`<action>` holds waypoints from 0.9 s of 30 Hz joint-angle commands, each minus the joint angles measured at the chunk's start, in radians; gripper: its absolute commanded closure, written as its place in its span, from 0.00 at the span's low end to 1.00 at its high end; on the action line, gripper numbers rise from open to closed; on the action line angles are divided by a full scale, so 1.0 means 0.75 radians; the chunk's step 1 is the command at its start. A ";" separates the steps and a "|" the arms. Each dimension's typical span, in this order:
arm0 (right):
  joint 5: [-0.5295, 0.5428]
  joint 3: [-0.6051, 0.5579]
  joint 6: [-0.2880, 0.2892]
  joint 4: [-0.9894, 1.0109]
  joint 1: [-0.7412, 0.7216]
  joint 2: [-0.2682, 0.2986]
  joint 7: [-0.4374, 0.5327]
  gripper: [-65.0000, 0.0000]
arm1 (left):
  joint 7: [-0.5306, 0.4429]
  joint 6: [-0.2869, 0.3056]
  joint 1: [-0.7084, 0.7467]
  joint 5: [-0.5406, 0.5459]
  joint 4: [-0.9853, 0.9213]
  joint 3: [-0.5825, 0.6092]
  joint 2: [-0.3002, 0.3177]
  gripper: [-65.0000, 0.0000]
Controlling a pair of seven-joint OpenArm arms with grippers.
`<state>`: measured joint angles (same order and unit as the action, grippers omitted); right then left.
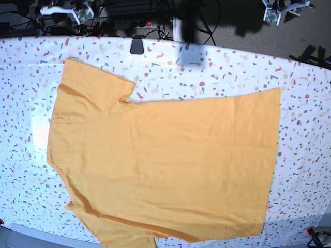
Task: Fold the T-shirt properly
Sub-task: 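Move both grippers down toward the shirt edge nearest the arms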
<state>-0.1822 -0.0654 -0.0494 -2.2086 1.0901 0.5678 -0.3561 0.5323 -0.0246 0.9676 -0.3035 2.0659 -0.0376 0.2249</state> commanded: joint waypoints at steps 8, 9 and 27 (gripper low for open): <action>-0.494 -0.002 -0.034 -0.100 -0.224 0.013 -0.246 0.50 | -0.070 -0.010 -0.198 -0.061 0.041 0.074 0.284 0.47; -0.522 -0.002 -0.035 -0.100 -0.240 0.016 -0.245 0.50 | -0.101 -0.005 -0.228 -0.076 0.040 0.090 0.321 0.47; -0.536 -0.002 -0.035 -0.100 -0.260 0.017 -0.251 0.50 | -0.318 0.377 -0.879 -0.298 -0.424 0.518 0.540 0.47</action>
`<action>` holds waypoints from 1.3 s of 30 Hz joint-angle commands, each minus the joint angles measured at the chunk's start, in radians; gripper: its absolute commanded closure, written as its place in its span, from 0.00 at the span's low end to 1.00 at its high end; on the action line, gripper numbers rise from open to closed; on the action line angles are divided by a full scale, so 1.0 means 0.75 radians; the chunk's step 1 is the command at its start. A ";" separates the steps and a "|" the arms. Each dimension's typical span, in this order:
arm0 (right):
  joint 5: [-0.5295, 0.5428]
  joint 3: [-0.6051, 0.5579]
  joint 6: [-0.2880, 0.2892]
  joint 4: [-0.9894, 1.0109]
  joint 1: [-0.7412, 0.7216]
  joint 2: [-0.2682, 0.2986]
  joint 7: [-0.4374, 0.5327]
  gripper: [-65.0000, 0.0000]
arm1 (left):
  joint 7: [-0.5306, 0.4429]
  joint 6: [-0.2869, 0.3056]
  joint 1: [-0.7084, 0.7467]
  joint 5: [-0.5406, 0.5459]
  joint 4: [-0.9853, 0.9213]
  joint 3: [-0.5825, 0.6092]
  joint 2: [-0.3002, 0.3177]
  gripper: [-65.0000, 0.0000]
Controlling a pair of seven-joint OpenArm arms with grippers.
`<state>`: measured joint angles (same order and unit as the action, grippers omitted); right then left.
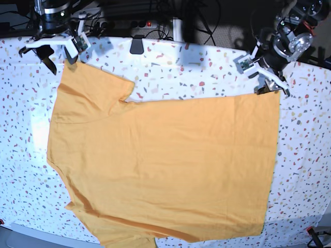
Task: Fold the T-shirt properly
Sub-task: 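Move both grippers down toward the shirt edge nearest the arms, then close both grippers on the orange shirt's edge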
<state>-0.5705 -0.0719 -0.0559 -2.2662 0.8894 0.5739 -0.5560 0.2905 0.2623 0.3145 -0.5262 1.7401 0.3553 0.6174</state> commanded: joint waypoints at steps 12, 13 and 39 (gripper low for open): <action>0.020 0.007 -0.025 -0.023 0.007 0.006 0.011 0.50 | 0.012 -0.004 -0.218 0.002 -0.348 0.062 0.021 0.66; 0.042 0.007 -0.025 -0.023 0.007 0.007 0.010 0.50 | 0.019 -0.004 -0.210 0.004 -0.348 0.062 0.022 0.76; 0.140 0.007 0.419 0.538 -0.413 0.007 0.110 0.50 | -0.071 -0.005 -0.202 0.089 -0.129 0.061 0.016 1.00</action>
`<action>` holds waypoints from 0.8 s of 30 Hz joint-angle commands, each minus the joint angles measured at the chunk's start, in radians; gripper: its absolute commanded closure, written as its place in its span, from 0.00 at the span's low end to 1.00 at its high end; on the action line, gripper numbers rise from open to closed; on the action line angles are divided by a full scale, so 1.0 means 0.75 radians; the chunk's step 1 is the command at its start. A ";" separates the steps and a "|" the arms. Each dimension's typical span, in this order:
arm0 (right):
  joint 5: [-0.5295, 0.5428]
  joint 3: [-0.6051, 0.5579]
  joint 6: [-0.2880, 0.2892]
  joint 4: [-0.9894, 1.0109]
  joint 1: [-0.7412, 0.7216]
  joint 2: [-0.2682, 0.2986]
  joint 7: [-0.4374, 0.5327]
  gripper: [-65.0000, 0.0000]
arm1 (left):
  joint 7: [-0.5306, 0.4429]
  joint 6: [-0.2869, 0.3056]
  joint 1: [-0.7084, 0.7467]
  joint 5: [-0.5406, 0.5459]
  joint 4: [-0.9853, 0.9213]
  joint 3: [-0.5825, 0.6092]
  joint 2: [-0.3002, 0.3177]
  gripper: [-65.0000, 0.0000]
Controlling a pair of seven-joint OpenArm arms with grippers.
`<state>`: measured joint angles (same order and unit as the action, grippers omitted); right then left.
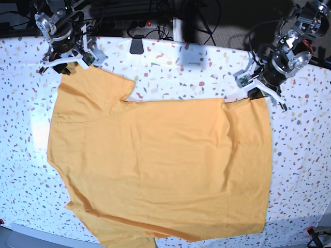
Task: Fold the T-shirt properly
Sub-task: 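Close both grippers on the orange shirt's edge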
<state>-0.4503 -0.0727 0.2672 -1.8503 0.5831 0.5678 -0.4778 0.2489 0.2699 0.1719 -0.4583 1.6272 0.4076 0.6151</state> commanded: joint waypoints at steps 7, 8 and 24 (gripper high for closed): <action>-0.023 0.008 0.039 0.130 -0.075 0.015 0.035 0.54 | -0.014 -0.015 -0.011 -0.002 0.022 -0.009 0.019 1.00; -0.023 0.008 0.044 0.145 -0.081 0.015 0.036 0.59 | -0.014 -0.015 -0.012 -0.002 0.022 -0.009 0.019 1.00; -0.002 0.008 -0.048 -0.009 -0.112 0.015 0.016 1.00 | -0.016 -0.016 -0.012 -0.007 0.022 -0.009 0.019 1.00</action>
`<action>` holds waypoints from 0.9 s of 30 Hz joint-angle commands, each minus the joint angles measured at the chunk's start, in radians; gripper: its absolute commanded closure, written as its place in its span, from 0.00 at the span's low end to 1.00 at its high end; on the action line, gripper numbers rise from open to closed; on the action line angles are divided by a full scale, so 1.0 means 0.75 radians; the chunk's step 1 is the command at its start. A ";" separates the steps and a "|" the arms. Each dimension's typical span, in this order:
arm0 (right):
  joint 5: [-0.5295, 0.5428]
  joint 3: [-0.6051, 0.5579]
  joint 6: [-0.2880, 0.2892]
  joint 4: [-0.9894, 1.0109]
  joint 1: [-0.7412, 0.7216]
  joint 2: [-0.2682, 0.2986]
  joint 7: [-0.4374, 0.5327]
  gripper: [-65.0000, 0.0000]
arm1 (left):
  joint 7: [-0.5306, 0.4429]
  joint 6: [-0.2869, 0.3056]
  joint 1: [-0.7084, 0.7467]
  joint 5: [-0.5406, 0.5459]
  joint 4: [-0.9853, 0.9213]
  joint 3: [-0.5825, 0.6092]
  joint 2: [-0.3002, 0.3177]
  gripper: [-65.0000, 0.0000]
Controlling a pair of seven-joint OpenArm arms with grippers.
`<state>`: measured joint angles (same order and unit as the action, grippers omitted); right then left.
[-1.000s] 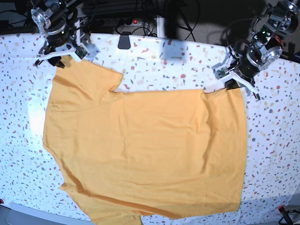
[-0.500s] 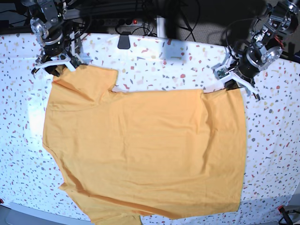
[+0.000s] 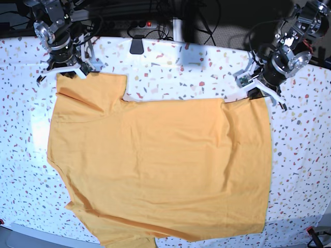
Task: Fold the T-shirt properly
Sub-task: 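Close both grippers on the orange shirt's edge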
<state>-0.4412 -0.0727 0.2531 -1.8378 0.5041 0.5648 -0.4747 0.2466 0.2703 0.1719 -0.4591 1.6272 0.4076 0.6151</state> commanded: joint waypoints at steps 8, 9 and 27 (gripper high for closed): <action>0.083 0.008 0.110 -0.086 -0.095 0.031 -0.169 1.00 | -0.013 -0.095 -0.012 -0.005 0.022 -0.009 0.019 1.00; 0.116 0.008 0.168 -0.086 -0.091 0.051 -0.182 1.00 | -0.013 -0.097 -0.012 -0.005 0.022 -0.009 0.019 1.00; 0.006 0.008 0.491 0.058 -0.042 0.259 0.301 0.40 | -0.013 -0.096 -0.012 -0.005 0.022 -0.009 0.019 1.00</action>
<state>-0.4324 -0.0723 0.6189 -1.7905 0.4789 0.7437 -0.2443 0.2462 0.2138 0.1741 -0.4591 1.6272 0.4076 0.6147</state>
